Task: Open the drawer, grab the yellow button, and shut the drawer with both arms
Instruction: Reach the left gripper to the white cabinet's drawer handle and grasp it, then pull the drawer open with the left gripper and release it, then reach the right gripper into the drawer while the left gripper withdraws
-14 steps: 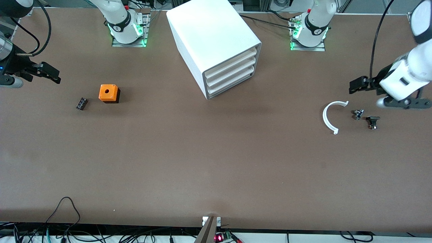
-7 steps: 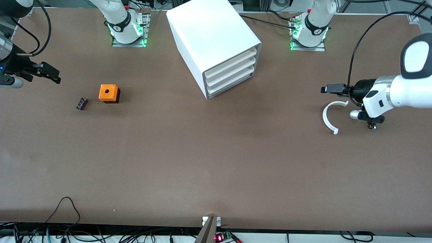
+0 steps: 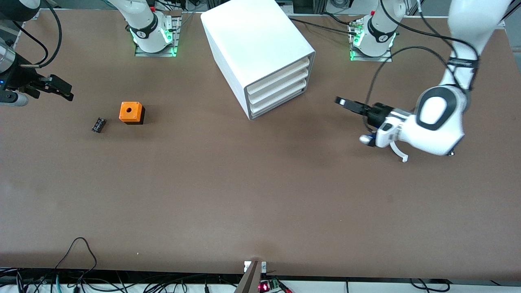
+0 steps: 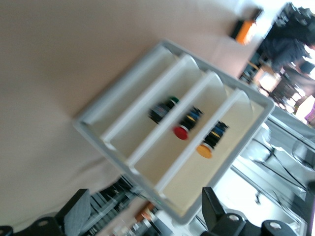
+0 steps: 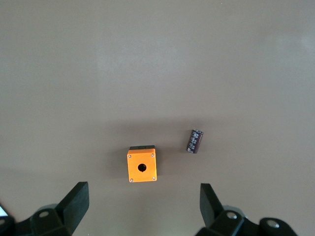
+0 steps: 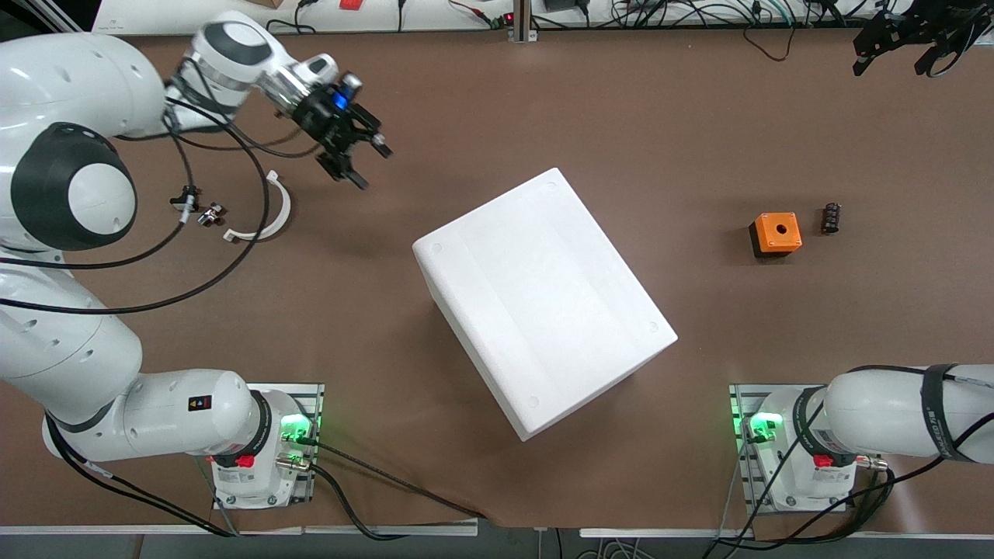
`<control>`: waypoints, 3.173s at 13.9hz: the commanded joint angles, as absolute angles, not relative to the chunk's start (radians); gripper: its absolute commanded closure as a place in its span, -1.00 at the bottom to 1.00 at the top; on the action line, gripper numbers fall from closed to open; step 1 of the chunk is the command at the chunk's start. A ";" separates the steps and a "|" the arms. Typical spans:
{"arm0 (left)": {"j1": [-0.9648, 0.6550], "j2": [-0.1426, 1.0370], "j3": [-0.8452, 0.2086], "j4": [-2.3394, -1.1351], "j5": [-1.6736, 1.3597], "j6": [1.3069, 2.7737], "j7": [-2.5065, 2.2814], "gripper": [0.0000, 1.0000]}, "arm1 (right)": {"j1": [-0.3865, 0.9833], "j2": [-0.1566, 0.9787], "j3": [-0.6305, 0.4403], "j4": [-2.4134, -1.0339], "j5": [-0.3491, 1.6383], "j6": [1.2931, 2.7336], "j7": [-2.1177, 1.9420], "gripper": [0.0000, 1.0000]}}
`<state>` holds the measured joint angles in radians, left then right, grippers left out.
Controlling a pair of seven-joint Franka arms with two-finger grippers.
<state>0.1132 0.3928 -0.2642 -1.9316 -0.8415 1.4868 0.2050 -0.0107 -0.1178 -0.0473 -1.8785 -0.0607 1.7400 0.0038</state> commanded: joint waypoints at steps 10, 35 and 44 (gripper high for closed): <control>0.048 0.342 -0.518 -2.169 -1.060 1.723 0.212 -0.96 | -0.015 -0.135 -0.043 -1.893 -0.043 1.740 0.003 -1.00; 0.193 0.275 -0.272 -1.933 -0.802 2.040 0.498 -1.00 | 0.285 0.233 -0.026 -1.683 -0.003 1.896 0.003 -1.00; 0.190 0.120 -0.243 -1.735 -0.267 2.028 0.457 -1.00 | 0.553 0.368 -0.028 -1.505 0.157 1.927 -0.130 -1.00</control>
<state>0.1951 0.1397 -0.2635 -1.7448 -0.3134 2.0474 0.4584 0.4930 0.3435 -0.0151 -1.5542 0.1607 1.9323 -0.0992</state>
